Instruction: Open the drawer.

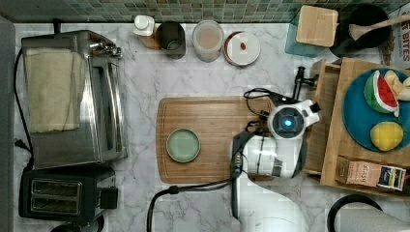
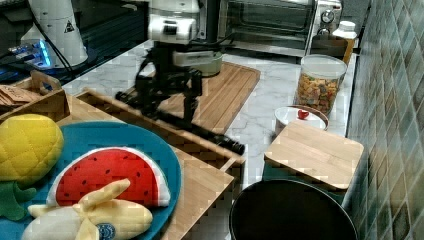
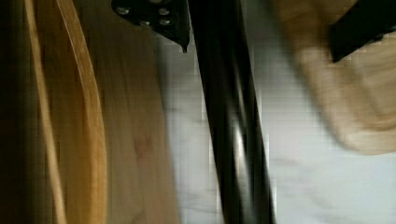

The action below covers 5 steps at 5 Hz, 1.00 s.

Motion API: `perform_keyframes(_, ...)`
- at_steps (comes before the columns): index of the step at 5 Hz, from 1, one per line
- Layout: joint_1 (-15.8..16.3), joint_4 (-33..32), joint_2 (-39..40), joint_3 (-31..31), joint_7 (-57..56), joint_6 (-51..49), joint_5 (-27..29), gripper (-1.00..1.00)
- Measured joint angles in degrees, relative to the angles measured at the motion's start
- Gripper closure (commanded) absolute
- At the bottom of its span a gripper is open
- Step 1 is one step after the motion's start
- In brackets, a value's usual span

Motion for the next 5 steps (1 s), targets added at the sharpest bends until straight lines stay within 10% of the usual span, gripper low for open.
perform_keyframes(2, 8.45, 1.45, 0.38, 1.44, 8.77, -3.92, 0.24, -1.0)
perform_keyframes(5, 10.05, 4.36, 2.41, 4.59, 10.94, -5.2, 3.04, -1.0)
